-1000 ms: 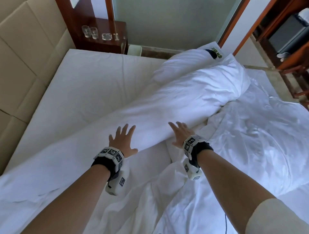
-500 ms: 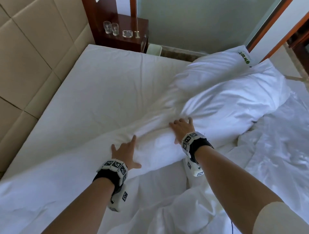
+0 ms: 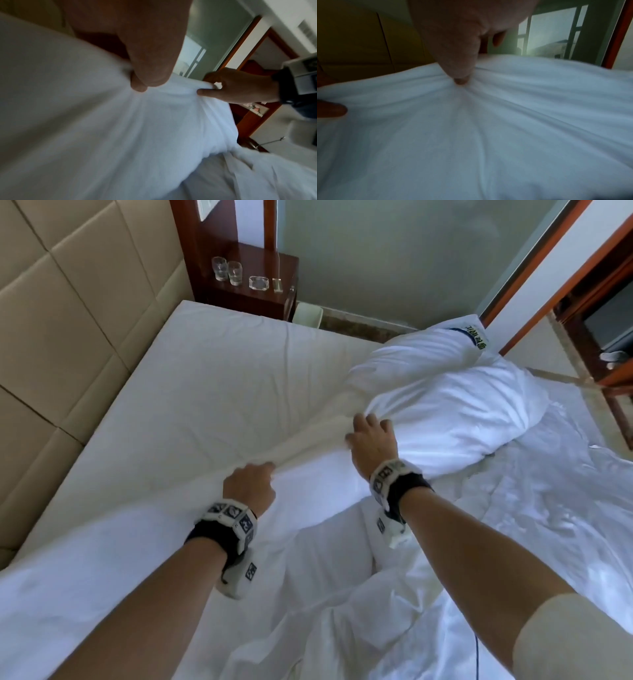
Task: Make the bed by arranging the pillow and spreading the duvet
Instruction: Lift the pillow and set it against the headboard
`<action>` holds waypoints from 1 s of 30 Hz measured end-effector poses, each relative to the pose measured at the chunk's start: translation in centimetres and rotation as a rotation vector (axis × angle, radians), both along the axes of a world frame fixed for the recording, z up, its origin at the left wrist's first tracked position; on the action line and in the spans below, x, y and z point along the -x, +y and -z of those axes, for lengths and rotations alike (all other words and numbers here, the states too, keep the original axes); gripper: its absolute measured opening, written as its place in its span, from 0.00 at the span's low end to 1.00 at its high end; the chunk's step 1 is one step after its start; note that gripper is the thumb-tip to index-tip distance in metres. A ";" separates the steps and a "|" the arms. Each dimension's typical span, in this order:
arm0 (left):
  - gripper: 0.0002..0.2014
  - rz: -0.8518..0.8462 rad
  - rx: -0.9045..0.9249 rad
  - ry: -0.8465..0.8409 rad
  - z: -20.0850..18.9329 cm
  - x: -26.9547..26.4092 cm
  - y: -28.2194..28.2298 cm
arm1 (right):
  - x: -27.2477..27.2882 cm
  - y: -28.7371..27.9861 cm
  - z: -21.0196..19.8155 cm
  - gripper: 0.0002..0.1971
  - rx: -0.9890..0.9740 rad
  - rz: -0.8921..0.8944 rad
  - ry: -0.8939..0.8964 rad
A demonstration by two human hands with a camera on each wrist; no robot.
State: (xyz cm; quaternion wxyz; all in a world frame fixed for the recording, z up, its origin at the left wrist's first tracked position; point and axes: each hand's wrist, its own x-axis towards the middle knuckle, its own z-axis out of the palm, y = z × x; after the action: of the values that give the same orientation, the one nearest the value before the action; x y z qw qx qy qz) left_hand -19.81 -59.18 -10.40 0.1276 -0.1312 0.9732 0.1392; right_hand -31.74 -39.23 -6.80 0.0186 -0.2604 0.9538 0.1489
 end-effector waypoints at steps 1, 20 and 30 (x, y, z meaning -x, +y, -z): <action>0.20 -0.016 0.011 0.069 -2.2 0.1 -1.4 | 0.4 -2.0 -2.1 0.10 0.078 0.021 -0.003; 0.05 -0.436 -0.065 0.245 -9.0 -15.6 -29.8 | -6.9 -32.7 -11.3 0.16 0.169 -0.239 -0.457; 0.04 -0.385 -0.162 0.014 -10.6 -20.4 -22.6 | -12.5 -25.7 -10.6 0.15 0.143 -0.194 -0.466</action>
State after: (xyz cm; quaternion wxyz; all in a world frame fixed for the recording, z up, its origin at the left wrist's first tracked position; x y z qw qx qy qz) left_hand 0.62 -81.79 0.24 0.1018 -0.3031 0.9166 0.2399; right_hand -19.20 -64.89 3.79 0.2050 -0.3785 0.9024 0.0183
